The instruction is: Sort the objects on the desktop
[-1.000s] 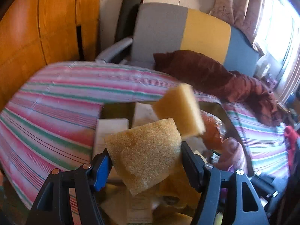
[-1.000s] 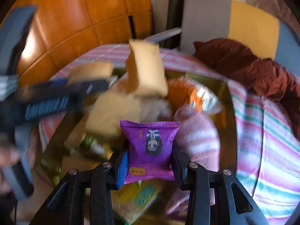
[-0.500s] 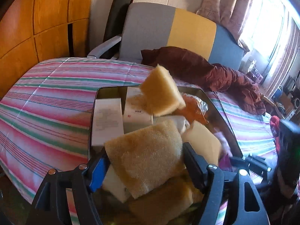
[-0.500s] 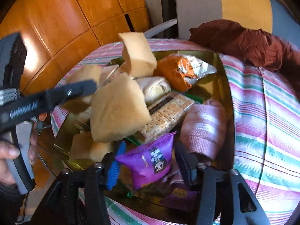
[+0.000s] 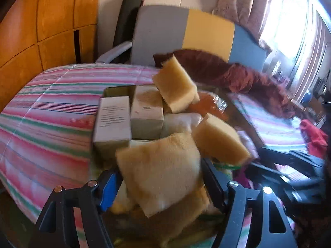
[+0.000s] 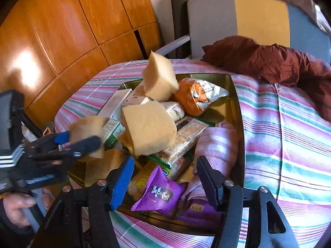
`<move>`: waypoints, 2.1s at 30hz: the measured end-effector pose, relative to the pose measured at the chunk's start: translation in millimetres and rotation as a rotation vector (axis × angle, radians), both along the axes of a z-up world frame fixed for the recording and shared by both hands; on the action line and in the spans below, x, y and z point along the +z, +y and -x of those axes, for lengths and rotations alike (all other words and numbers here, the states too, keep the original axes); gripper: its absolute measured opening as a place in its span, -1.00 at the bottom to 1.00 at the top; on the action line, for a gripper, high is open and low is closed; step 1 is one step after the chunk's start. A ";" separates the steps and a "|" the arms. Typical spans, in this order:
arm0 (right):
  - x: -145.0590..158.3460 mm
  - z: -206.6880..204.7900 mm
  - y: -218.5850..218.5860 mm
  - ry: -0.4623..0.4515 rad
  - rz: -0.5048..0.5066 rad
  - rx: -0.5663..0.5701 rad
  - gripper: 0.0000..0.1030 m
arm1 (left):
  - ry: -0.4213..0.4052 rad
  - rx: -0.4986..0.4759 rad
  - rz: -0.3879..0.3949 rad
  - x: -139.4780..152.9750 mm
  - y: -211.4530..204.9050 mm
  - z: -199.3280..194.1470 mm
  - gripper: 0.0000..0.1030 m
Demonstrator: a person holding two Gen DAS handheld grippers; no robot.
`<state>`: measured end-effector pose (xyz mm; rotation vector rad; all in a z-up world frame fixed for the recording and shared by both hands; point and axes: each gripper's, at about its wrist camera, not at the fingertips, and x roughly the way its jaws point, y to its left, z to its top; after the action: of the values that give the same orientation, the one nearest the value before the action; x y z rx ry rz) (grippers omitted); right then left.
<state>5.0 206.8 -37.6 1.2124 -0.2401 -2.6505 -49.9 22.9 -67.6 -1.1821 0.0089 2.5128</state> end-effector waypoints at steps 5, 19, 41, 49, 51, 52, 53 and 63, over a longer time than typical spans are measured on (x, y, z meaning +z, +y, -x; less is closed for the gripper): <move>5.1 -2.0 -2.4 0.012 -0.035 -0.003 0.23 | 0.016 0.003 0.012 6.7 11.6 9.6 0.48; 3.7 -13.5 -3.0 0.036 -0.059 -0.022 0.45 | 0.094 0.133 0.028 44.8 -17.7 -17.0 0.64; 15.9 -50.8 -44.6 0.128 -0.175 0.010 0.68 | 0.195 0.298 0.156 85.9 -6.5 -70.9 0.62; 13.0 -57.4 -41.0 0.123 -0.173 -0.019 0.70 | 0.155 0.253 0.098 79.9 -0.4 -71.8 0.57; 12.4 -55.7 -39.2 0.120 -0.173 -0.026 0.70 | 0.159 0.257 0.096 80.8 -0.2 -71.3 0.57; 12.1 -55.1 -38.6 0.119 -0.176 -0.029 0.70 | 0.163 0.260 0.101 80.9 0.0 -71.0 0.57; 11.9 -54.5 -38.2 0.119 -0.178 -0.032 0.70 | 0.163 0.261 0.103 80.9 -0.4 -70.8 0.57; 9.3 -52.8 -40.5 0.118 -0.198 -0.030 0.71 | 0.180 0.279 0.154 74.7 -2.4 -68.3 0.36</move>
<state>57.8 166.3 -28.3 1.1079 0.0242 -2.8146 18.4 20.5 7.1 -1.0729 0.0909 2.9030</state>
